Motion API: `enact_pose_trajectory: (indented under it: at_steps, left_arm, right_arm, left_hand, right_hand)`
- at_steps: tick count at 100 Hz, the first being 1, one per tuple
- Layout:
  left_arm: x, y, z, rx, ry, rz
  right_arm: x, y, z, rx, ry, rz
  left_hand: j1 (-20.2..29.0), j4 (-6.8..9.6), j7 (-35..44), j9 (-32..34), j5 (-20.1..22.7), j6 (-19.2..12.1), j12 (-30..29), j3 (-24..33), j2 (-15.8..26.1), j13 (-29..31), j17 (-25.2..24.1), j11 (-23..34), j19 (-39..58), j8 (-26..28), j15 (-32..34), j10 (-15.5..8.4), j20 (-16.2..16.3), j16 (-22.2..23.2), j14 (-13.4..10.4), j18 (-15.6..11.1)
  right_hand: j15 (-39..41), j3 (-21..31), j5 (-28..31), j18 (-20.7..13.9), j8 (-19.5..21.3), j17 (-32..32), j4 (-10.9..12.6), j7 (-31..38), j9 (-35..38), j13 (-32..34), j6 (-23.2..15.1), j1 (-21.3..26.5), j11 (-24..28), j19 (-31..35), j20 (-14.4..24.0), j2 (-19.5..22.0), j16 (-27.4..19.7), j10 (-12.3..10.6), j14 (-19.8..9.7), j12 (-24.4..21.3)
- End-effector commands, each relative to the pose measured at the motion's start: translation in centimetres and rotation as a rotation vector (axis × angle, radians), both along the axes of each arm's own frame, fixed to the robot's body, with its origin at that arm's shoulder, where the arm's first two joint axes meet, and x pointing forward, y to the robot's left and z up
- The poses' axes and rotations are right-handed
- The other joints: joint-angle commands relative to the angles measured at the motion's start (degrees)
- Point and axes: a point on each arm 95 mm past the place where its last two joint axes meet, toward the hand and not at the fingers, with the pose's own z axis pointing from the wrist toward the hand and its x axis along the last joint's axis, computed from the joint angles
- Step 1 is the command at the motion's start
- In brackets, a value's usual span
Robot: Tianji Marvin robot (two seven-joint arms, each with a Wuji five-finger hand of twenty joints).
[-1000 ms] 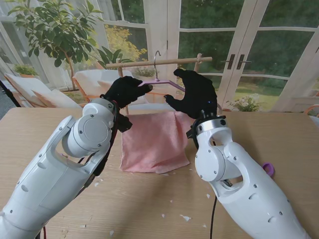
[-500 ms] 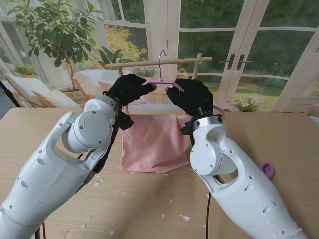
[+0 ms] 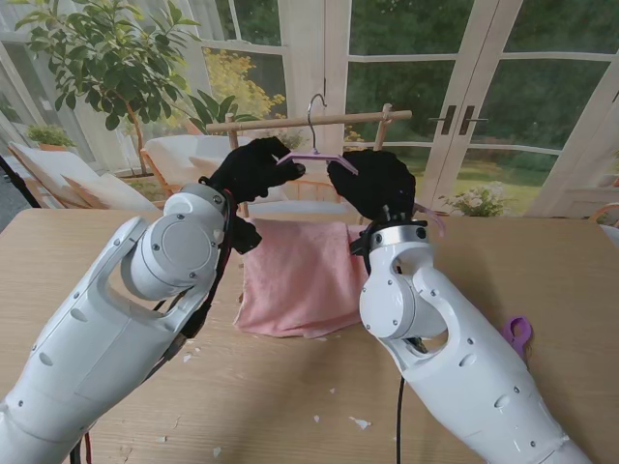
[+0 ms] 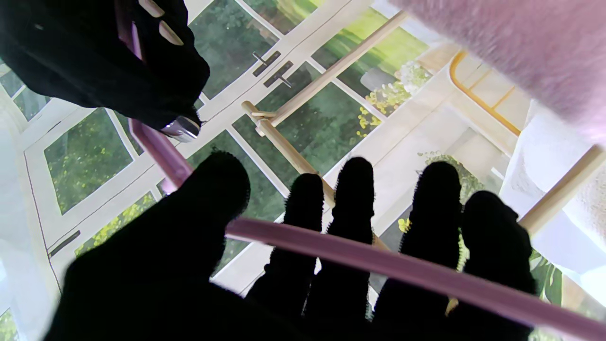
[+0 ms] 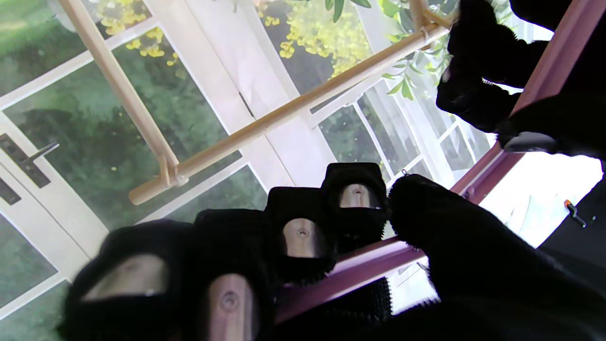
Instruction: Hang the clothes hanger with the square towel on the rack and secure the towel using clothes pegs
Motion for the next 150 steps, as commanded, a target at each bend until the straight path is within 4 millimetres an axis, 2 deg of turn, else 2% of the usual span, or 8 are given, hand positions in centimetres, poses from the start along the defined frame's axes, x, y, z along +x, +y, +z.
enact_pose_trajectory:
  at_steps: [1,11,27,75,95,115,129,150]
  left_arm:
    - [-0.3,-0.2,0.2,-0.006,0.011,-0.026]
    - [-0.4,0.0,0.4,-0.004,0.003,-0.037]
    - [-0.7,0.9,1.0,0.005,-0.033,-0.026]
    - [-2.7,8.5,0.9,0.104,-0.052,0.033]
    - [-2.5,10.9,-2.1,0.139,0.055,0.050]
    - [-1.3,11.2,-4.9,0.098,0.160,0.017]
    - [-0.9,10.5,-6.4,0.126,0.131,-0.041]
    - [-1.2,9.9,-7.1,0.197,-0.009,-0.063]
  right_arm:
    - [0.0,0.3,0.3,0.003,0.004,-0.009]
    - [0.0,0.1,0.3,-0.004,0.006,-0.035]
    - [0.1,-0.3,0.2,0.009,0.018,-0.060]
    - [0.2,-2.7,1.5,0.074,0.029,-0.128]
    - [-0.6,-2.4,2.4,0.087,0.024,-0.102]
    - [-1.7,-1.8,3.3,0.090,0.043,-0.051]
    - [-1.9,-1.6,3.5,0.082,0.061,-0.036]
    - [-1.8,-1.7,3.6,0.080,0.077,-0.041]
  left_hand:
    - [-2.87,1.93,-9.06,-7.37,-4.42,2.43,-8.05,1.41,-0.14,-7.59,-8.45,-8.25,-8.21,-11.73,-9.27,0.49,-9.38,-6.06,-2.56,-2.67]
    - [-5.43,1.56,-19.77,-16.43,-8.49,2.59,-15.48,1.52,-2.02,-17.02,-16.68,-16.01,-23.91,-23.36,-21.12,-0.18,-17.23,-13.37,-6.60,-8.49]
    - [-8.45,1.11,-24.30,-21.97,-11.76,2.29,-18.87,2.04,-3.30,-23.67,-20.12,-19.39,-39.24,-27.92,-29.28,-1.22,-16.66,-17.05,-10.42,-12.97]
    - [-4.90,1.45,-20.04,-17.03,-7.87,1.83,-14.57,2.64,-4.12,-19.34,-15.88,-14.59,-39.94,-24.74,-27.67,-1.89,-1.07,-10.05,-8.79,-11.29]
    - [-3.29,1.44,-19.09,-15.36,-5.74,1.88,-13.12,3.52,-4.69,-19.06,-17.53,-13.59,-32.22,-23.57,-25.48,-1.61,-5.21,-9.77,-8.03,-11.28]
    - [-2.79,1.32,-24.16,-20.57,-9.90,-3.59,-14.82,6.43,-7.13,-22.52,-19.74,-16.16,-34.66,-26.78,-27.74,-3.77,-8.05,-11.85,-10.36,-13.78]
    - [-2.23,1.21,-16.33,-22.51,-14.62,-15.30,-12.27,7.54,-7.11,-22.42,-19.22,-12.65,-34.19,-21.93,-26.63,-5.66,-5.24,-9.90,-11.05,-14.49]
    - [0.82,1.38,-9.25,-12.53,-8.44,-18.61,-3.07,10.26,-7.63,-14.85,-15.28,-1.86,-17.49,-17.99,-11.03,-4.56,-0.23,-0.19,-8.64,-11.49]
  right_hand:
    - [6.82,-0.33,1.80,-11.68,1.61,3.80,3.58,1.50,2.00,2.35,-1.41,-1.85,2.91,11.49,41.43,5.75,0.21,-1.60,0.42,1.19]
    - [7.36,-0.51,1.98,-13.16,1.68,4.08,4.04,1.61,2.50,2.32,-1.59,-1.98,2.83,11.49,44.21,5.98,1.41,-2.02,-0.29,1.38]
    - [7.56,-0.80,2.09,-14.63,1.75,4.30,4.53,1.63,2.85,2.34,-1.86,-1.93,2.70,11.49,47.36,6.12,2.87,-2.28,-0.85,1.56]
    - [7.80,-0.51,2.69,-14.88,1.69,4.36,4.92,1.57,3.54,2.34,-1.47,-1.78,2.57,11.49,49.03,5.55,4.33,-1.93,-0.79,1.77]
    - [8.04,-0.02,3.45,-15.11,1.58,4.40,5.15,1.26,4.18,2.32,-1.39,-1.81,2.35,11.49,50.01,5.05,5.17,-1.78,-0.91,1.78]
    - [8.14,0.33,3.74,-15.44,1.61,4.45,5.26,0.98,4.58,2.33,-1.30,-1.80,2.10,11.49,50.78,4.87,5.92,-1.85,-1.15,1.85]
    - [8.12,0.13,3.83,-16.11,1.74,4.52,5.36,0.78,4.75,2.35,-1.32,-1.68,1.94,11.49,51.51,4.98,6.68,-1.88,-1.58,1.99]
    - [8.04,-0.03,3.84,-16.22,1.81,4.53,5.43,0.76,4.75,2.37,-1.32,-1.57,1.91,11.49,51.58,5.00,6.95,-1.88,-1.52,2.06]
